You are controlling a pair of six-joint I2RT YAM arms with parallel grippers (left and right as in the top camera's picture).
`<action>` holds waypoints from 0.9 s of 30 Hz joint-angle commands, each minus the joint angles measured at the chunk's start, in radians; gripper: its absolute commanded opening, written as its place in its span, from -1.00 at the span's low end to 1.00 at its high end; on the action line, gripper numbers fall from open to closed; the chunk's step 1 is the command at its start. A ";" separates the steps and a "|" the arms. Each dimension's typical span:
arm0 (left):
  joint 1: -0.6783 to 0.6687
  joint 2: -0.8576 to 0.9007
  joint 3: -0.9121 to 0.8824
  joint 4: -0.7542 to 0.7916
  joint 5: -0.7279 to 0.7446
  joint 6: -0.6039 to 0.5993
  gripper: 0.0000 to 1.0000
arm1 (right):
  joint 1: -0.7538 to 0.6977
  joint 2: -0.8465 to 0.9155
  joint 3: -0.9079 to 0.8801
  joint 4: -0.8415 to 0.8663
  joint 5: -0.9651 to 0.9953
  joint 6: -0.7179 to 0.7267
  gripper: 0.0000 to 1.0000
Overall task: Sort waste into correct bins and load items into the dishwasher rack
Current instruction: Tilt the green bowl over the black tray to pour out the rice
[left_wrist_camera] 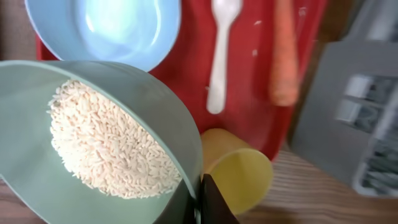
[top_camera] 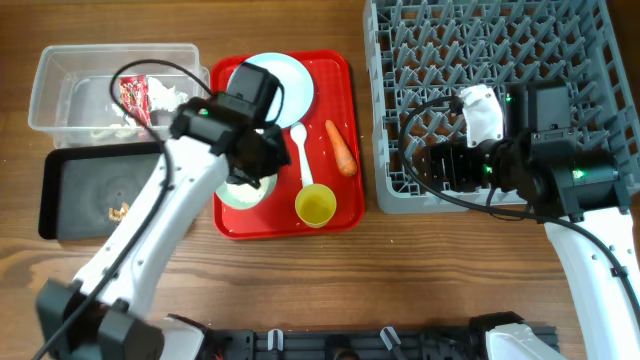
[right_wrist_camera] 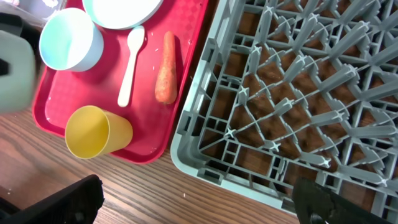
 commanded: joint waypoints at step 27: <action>1.263 0.431 0.023 -0.298 1.282 0.897 -0.92 | 0.002 0.002 0.014 0.029 -0.013 0.005 1.00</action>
